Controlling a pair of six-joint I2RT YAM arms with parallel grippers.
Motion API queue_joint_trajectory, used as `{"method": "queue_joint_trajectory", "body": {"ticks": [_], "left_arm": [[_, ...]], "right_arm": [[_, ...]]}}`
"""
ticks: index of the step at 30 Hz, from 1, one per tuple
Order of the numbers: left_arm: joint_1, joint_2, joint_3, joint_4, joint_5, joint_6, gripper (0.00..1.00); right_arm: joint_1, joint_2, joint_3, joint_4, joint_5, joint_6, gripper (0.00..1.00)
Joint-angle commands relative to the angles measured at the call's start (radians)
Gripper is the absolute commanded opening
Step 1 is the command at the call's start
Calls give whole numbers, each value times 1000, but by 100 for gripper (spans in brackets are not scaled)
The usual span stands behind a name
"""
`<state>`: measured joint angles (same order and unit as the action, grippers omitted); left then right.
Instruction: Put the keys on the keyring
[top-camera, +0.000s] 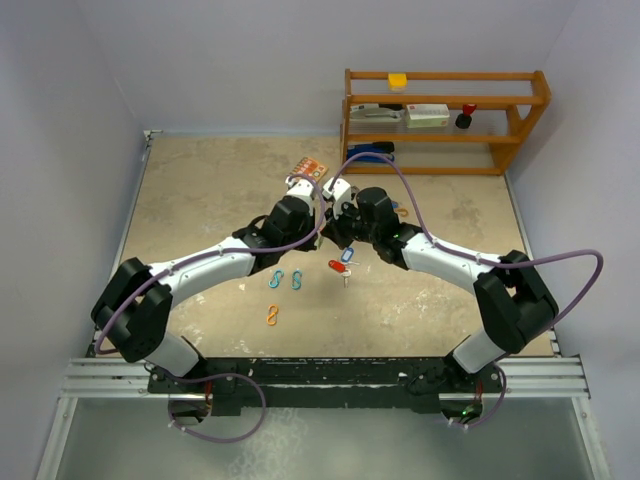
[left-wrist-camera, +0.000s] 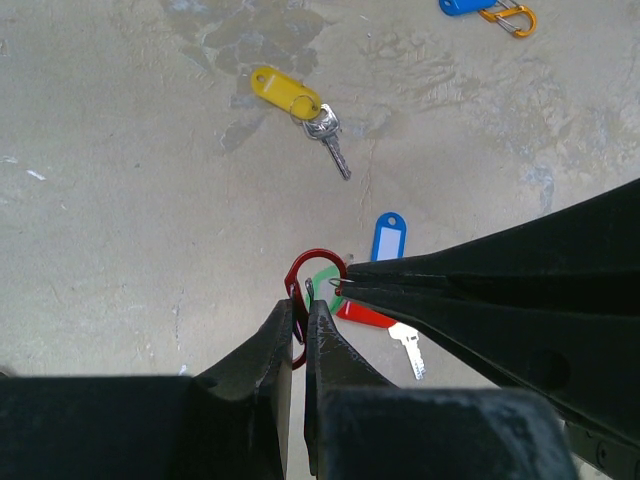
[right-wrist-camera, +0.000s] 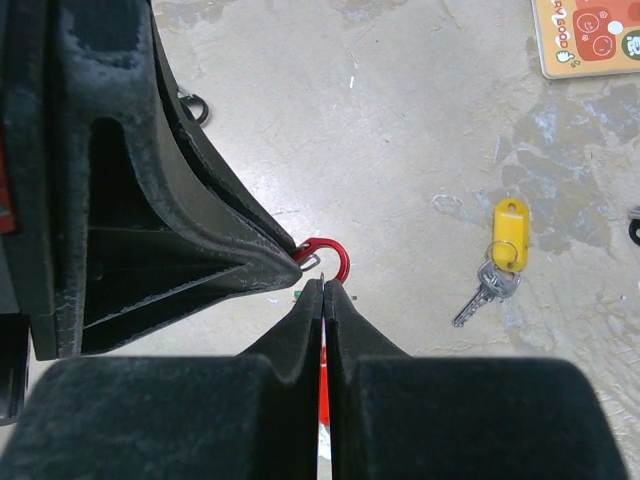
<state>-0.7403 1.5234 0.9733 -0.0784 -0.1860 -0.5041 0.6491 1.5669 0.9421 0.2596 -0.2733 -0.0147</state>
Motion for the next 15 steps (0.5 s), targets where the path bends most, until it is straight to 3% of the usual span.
{"method": "queue_joint_trajectory", "body": {"ticks": [1,15], "left_arm": [[4,-55,3,15,17,21,0],[4,-71,-3,7,55,33,0]], "right_arm": [[5,-5,17,29,23,-22,0],[5,-17,8,36,61,-36,0]]}}
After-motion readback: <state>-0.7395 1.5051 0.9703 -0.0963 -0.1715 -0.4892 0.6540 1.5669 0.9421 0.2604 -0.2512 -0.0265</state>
